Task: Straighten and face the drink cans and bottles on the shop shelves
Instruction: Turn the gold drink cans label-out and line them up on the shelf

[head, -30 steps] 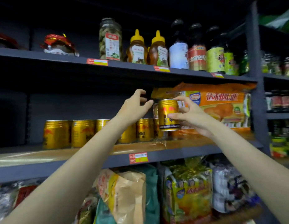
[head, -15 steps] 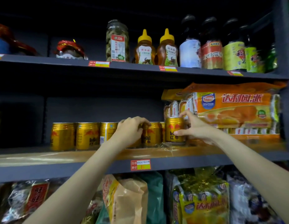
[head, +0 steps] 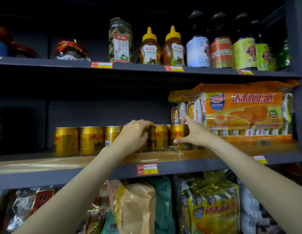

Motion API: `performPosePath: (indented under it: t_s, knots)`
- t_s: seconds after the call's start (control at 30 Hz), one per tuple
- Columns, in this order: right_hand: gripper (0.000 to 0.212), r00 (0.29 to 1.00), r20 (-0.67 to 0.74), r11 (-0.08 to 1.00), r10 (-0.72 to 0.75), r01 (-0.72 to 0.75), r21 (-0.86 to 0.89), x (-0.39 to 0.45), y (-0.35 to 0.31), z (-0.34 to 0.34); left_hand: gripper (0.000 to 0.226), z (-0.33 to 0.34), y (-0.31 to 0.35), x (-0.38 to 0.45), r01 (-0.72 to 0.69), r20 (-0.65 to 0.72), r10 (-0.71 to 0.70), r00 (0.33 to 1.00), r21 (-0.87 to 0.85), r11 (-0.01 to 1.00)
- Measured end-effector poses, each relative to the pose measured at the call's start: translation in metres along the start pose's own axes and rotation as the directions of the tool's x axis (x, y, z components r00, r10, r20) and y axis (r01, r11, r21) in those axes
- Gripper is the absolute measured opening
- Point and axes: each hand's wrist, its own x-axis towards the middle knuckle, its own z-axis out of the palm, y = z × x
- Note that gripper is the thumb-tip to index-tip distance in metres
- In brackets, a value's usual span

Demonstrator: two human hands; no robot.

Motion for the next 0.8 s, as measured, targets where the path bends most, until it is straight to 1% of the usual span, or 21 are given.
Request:
performPosePath:
  t_s: [0.07, 0.1, 0.17, 0.2, 0.23, 0.27, 0.3, 0.33, 0.37, 0.43, 0.5, 0.57, 0.6, 0.63, 0.7, 0.73, 0.8]
  knots:
    - [0.054, 1.0, 0.012, 0.999, 0.001, -0.001, -0.036, 0.003, -0.002, -0.003, 0.037, -0.007, -0.011, -0.003, 0.008, -0.088, -0.001, 0.996, 0.078, 0.997]
    - [0.054, 1.0, -0.001, 0.998, -0.012, 0.012, -0.065, 0.005, -0.005, -0.006, 0.037, -0.011, -0.02, -0.006, 0.024, -0.106, -0.011, 0.994, 0.119, 0.993]
    - [0.054, 0.994, -0.066, 0.99, -0.092, 0.084, -0.114, 0.013, -0.014, -0.012, 0.039, -0.017, -0.036, -0.012, 0.035, -0.076, -0.023, 0.997, 0.163, 0.986]
    - [0.056, 0.988, -0.066, 0.985, -0.143, 0.135, -0.107, 0.018, -0.021, -0.013, 0.04, -0.018, -0.041, -0.015, 0.026, -0.051, -0.018, 0.999, 0.163, 0.986]
    - [0.061, 0.984, -0.019, 0.981, -0.178, 0.176, -0.083, 0.023, -0.029, -0.012, 0.042, -0.018, -0.045, -0.016, 0.014, -0.037, -0.008, 0.999, 0.155, 0.988]
    - [0.067, 0.981, 0.059, 0.98, -0.187, 0.191, -0.061, 0.027, -0.037, -0.008, 0.042, -0.018, -0.047, -0.017, 0.004, -0.033, 0.001, 0.999, 0.147, 0.989]
    - [0.073, 0.976, 0.137, 0.981, -0.168, 0.179, -0.069, 0.031, -0.043, -0.002, 0.042, -0.018, -0.047, -0.017, -0.001, -0.038, 0.006, 0.999, 0.142, 0.99]
    - [0.077, 0.974, 0.185, 0.981, -0.131, 0.155, -0.12, 0.035, -0.048, 0.004, 0.043, -0.017, -0.047, -0.016, -0.001, -0.047, 0.008, 0.999, 0.14, 0.99]
    - [0.079, 0.976, 0.198, 0.971, -0.086, 0.126, -0.202, 0.038, -0.05, 0.011, 0.043, -0.017, -0.047, -0.016, -0.001, -0.055, 0.009, 0.998, 0.14, 0.99]
    - [0.079, 0.987, 0.158, 0.93, -0.025, 0.081, -0.357, 0.041, -0.052, 0.019, 0.044, -0.015, -0.047, -0.016, -0.004, -0.063, 0.014, 0.998, 0.152, 0.988]
    - [0.073, 0.993, 0.113, 0.914, -0.022, 0.065, -0.4, 0.041, -0.05, 0.023, 0.044, -0.013, -0.049, -0.017, -0.008, -0.07, 0.02, 0.997, 0.162, 0.987]
    - [0.065, 0.995, 0.088, 0.939, -0.043, 0.07, -0.338, 0.037, -0.048, 0.022, 0.045, -0.012, -0.048, -0.017, -0.009, -0.076, 0.022, 0.997, 0.168, 0.986]
    - [0.061, 0.996, 0.075, 0.959, -0.056, 0.074, -0.273, 0.035, -0.047, 0.021, 0.045, -0.012, -0.048, -0.017, -0.012, -0.077, 0.025, 0.997, 0.172, 0.985]
    - [0.058, 0.996, 0.055, 0.981, -0.068, 0.077, -0.178, 0.033, -0.046, 0.018, 0.045, -0.012, -0.047, -0.017, -0.016, -0.077, 0.03, 0.997, 0.175, 0.985]
    - [0.055, 0.997, -0.023, 0.993, -0.077, 0.079, 0.087, 0.025, -0.046, 0.014, 0.045, -0.012, -0.047, -0.018, -0.026, -0.078, 0.04, 0.996, 0.17, 0.985]
    - [0.053, 0.995, -0.075, 0.973, -0.07, 0.085, 0.213, 0.019, -0.047, 0.011, 0.045, -0.012, -0.048, -0.019, -0.03, -0.081, 0.044, 0.996, 0.161, 0.987]
    - [0.047, 0.984, -0.172, 0.916, -0.045, 0.109, 0.385, 0.01, -0.049, 0.005, 0.044, -0.012, -0.05, -0.019, -0.031, -0.069, 0.039, 0.997, 0.122, 0.992]
